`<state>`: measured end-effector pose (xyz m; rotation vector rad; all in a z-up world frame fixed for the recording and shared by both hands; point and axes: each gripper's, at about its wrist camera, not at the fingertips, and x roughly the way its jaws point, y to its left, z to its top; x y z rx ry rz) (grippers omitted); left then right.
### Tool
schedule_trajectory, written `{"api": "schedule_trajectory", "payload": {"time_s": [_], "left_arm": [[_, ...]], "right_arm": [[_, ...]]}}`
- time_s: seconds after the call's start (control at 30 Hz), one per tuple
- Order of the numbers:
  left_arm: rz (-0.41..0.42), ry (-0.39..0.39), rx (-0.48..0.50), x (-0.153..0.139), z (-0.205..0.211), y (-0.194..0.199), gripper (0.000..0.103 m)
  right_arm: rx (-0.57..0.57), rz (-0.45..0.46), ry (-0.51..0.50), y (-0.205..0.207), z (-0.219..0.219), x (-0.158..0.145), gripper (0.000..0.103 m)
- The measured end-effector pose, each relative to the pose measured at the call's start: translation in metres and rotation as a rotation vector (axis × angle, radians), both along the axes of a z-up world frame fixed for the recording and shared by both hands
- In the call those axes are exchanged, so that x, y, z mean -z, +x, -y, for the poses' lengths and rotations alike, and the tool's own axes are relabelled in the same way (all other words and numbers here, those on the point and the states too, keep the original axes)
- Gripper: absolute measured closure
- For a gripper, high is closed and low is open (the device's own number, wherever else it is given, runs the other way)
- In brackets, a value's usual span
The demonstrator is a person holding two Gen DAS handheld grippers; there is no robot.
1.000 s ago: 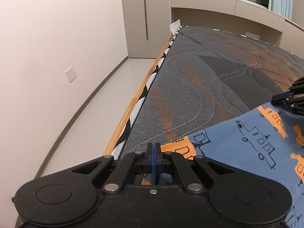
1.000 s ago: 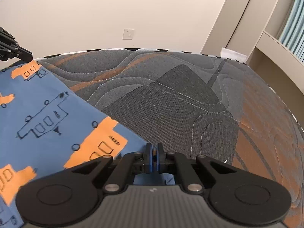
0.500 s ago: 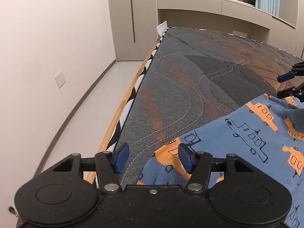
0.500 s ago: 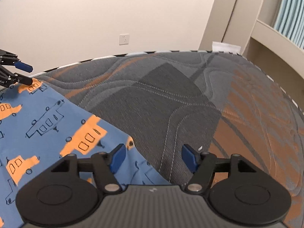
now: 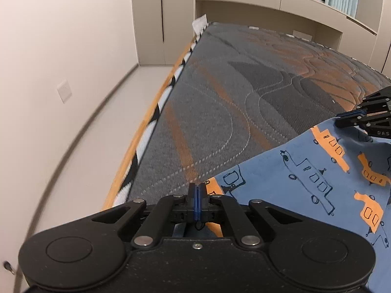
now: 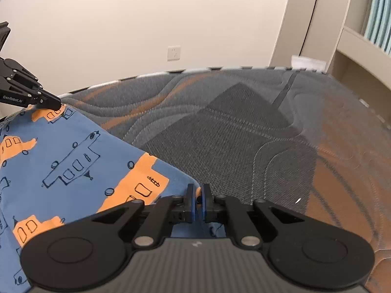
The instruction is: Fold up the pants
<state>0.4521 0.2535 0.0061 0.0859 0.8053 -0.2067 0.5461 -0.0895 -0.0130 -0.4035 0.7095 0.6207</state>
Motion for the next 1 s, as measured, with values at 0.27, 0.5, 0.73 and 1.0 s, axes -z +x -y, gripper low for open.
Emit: {"api": "schedule_trajectory", "payload": {"time_s": [0.27,0.5,0.73,1.0], "left_arm": [[0.173,0.035,0.046,-0.047,0.013,-0.062,0.103],[0.300,0.040,0.121,-0.076,0.028,-0.149,0.103],[0.337,0.031,0.208,-0.053,0.043,-0.240,0.103],[0.219,0.099,0.276,0.017,0.056,-0.276,0.103]], "right_arm": [[-0.013,0.180,0.062,-0.083,0.022,-0.037,0.100],[-0.012,0.310,0.102,-0.181,0.040,-0.054,0.101],[-0.048,0.357,0.092,-0.269,0.042,-0.044,0.101],[-0.042,0.307,0.020,-0.323,0.039,0.003,0.101]]}}
